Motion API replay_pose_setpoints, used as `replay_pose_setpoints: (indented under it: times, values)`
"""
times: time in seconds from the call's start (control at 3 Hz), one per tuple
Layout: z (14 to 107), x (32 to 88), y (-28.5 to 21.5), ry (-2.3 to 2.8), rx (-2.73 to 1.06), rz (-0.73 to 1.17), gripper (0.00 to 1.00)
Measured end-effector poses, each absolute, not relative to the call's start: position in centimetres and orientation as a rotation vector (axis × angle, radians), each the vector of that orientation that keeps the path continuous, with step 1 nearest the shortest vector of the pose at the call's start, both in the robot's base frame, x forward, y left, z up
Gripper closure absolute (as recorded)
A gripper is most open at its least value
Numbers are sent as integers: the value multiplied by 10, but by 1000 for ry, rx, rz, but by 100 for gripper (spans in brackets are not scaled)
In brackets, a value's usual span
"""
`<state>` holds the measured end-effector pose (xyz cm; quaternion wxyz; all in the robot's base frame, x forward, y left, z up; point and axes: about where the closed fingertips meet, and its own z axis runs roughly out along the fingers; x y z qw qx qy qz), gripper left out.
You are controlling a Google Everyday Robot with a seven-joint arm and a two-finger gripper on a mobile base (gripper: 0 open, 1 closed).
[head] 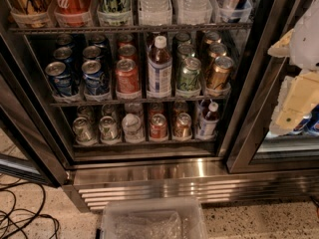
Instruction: Pick coke can from middle shelf of fridge
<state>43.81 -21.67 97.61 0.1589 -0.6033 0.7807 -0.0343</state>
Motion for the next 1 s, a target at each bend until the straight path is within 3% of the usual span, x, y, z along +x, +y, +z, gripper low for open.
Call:
replay_pose_setpoints:
  times: [0.33, 1.0]
  values:
    - [976, 438, -217, 2232, -1725, -98, 0]
    - [990, 420, -144, 1891, -1785, 110, 0]
